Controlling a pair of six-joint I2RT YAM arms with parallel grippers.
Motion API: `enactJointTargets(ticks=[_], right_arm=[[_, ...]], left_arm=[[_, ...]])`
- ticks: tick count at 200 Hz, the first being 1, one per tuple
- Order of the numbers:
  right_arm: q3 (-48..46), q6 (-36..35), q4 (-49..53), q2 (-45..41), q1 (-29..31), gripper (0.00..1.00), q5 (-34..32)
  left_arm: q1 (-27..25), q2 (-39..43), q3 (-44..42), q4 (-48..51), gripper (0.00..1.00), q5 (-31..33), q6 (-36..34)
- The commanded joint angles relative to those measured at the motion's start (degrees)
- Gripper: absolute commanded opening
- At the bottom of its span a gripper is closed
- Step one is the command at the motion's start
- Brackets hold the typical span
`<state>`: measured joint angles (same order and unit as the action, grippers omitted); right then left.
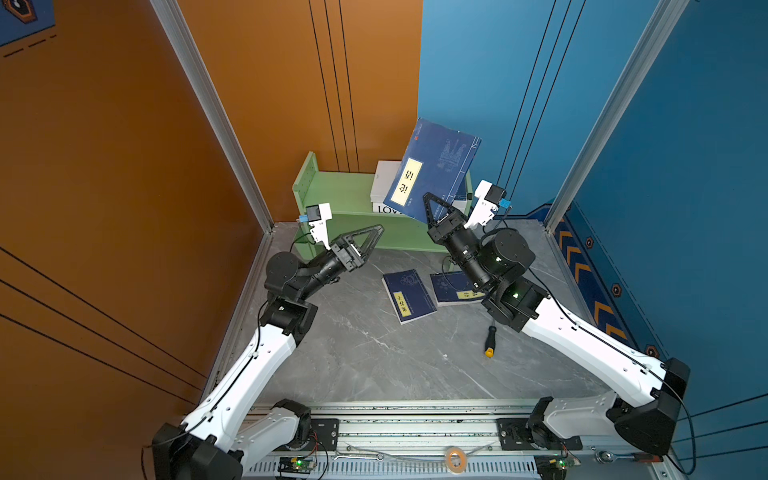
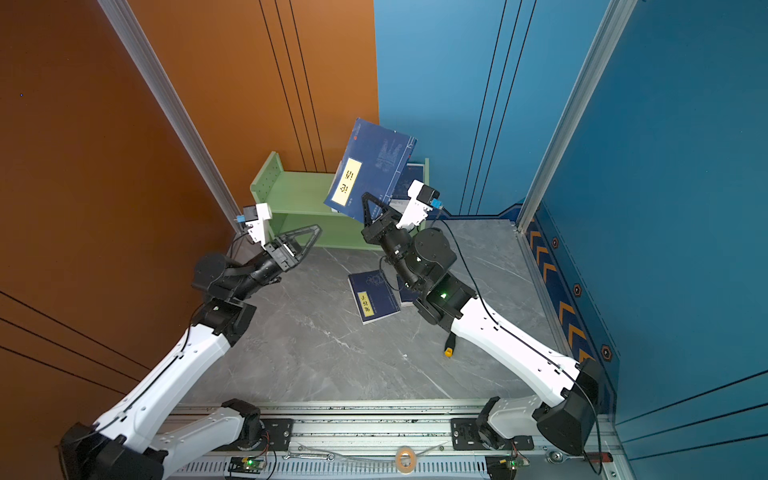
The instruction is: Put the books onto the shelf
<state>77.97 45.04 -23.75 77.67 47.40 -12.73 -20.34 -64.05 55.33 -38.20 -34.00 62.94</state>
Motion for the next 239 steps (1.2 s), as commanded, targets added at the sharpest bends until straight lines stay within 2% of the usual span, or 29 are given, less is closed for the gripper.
enactJointTargets(ticks=[1,21,53,81,87,119,173,182,195,204,219,239], right_arm=[[3.3,2.6,-5.8,0.6,-0.2,0.07,0.0],[3.3,4.2,-7.7,1.6,-0.2,0.07,0.6],[4.0,6.0,-8.2,3.0,-0.2,0.07,1.3],[3.5,6.4,-10.8,3.9,-0.1,0.07,1.1],[3.6,6.5,-10.8,4.2,-0.2,0.07,0.9],[4.3,7.5,-12.7,6.0,-0.4,0.06,1.3],[4.2,9.5,-13.2,6.9,-0.7,0.08,0.5],[4.4,9.2,-12.4,6.7,-1.0,0.11,1.2],[5.5,9.0,-8.9,6.4,-2.3,0.26,4.5],[7.1,9.0,-4.8,6.3,-4.0,0.33,8.5],[8.7,9.8,1.7,5.6,-6.7,0.48,15.4],[7.2,10.8,5.9,3.1,-13.5,0.66,23.9]], left_arm=[[-2.2,-5.5,2.7,-14.5,0.98,1.2,7.1],[-3.7,-9.4,5.7,-19.2,0.96,2.0,8.9],[-5.3,-12.6,8.2,-19.6,0.94,5.1,8.8],[-6.1,-15.0,10.5,-22.1,0.87,6.4,10.6],[-6.2,-15.6,10.8,-22.5,0.80,6.7,10.8],[-7.1,-18.0,13.5,-23.1,0.65,7.0,11.8],[-6.9,-20.3,16.2,-22.3,0.32,6.8,13.4],[-6.5,-20.3,17.0,-21.1,0.25,5.9,13.3],[-5.6,-20.4,19.0,-17.4,0.17,3.7,13.2],[-4.7,-20.6,20.6,-14.8,0.12,1.3,13.1],[-3.1,-20.7,21.9,-13.5,0.08,-1.7,13.9],[0.1,-20.3,22.9,-11.5,0.04,-5.0,16.0]])
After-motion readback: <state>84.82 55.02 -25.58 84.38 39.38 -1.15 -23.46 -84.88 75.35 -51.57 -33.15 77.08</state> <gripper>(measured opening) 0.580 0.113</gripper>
